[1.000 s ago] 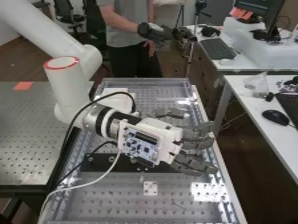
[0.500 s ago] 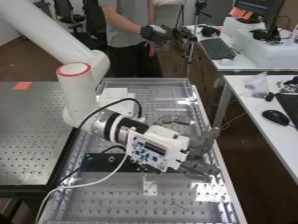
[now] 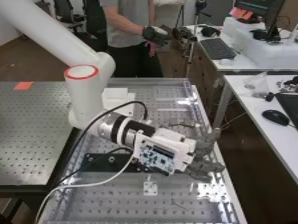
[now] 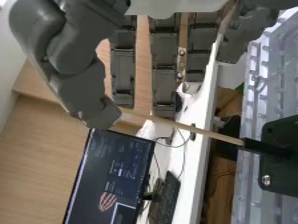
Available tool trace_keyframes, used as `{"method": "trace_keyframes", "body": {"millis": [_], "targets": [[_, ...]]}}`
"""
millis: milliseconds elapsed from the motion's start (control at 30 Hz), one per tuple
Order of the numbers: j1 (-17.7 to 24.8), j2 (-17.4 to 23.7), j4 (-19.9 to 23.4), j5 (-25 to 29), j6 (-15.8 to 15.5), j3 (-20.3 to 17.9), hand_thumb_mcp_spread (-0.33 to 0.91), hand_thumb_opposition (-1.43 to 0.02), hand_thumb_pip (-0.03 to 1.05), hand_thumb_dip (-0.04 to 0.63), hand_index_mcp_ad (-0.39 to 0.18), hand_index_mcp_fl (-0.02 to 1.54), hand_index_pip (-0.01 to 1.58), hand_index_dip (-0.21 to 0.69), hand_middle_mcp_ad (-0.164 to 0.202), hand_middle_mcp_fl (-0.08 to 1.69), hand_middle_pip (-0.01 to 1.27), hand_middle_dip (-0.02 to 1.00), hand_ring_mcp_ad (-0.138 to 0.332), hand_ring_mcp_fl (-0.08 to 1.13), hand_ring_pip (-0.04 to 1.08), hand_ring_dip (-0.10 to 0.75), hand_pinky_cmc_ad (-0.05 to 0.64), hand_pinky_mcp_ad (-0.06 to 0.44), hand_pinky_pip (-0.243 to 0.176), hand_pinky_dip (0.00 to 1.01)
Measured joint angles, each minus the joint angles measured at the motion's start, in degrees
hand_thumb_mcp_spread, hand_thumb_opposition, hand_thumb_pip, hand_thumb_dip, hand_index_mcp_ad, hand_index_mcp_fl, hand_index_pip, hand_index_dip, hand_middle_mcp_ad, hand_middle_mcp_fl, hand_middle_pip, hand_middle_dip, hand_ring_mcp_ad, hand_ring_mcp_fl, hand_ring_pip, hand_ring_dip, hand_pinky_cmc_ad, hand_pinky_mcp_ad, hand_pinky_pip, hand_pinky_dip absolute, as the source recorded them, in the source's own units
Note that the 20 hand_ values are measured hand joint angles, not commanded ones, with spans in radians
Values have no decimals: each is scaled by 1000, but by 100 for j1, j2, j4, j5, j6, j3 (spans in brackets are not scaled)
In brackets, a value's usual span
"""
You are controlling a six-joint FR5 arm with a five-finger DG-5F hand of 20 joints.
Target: Grab the chopstick and place it in the clear container
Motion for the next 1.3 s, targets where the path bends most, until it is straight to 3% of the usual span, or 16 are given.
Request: {"method": "trace_keyframes", "body": {"millis": [100,367,500,633,667,867,1300], "targets": [[-5,-13,-14,31,-8,29,393,-817,771,328,-122,305,1124,-59,113,620,585,445,145,291,101,288,215,208,-159,393],[-22,-92,-53,56,-41,181,426,-817,740,325,-134,374,1148,-59,117,721,602,476,148,340,87,293,213,208,-129,316],[-16,-114,-4,127,-39,206,459,-817,691,323,-140,461,1143,-59,113,757,600,476,113,363,87,298,213,208,-127,279],[-17,-127,1,142,-33,220,459,-817,689,323,-141,606,965,-59,106,808,597,478,113,363,91,312,215,208,-113,265],[-17,-128,1,138,-36,221,456,-817,689,323,-141,620,916,-59,93,822,581,478,99,363,87,312,215,211,-113,264],[-23,-142,-38,131,-52,237,457,-817,709,325,-140,721,723,-59,93,873,471,475,101,361,87,312,246,208,-113,251],[7,-162,-117,78,62,153,457,-817,735,325,-140,702,646,-59,89,848,417,475,105,340,82,312,262,211,-110,305]]}}
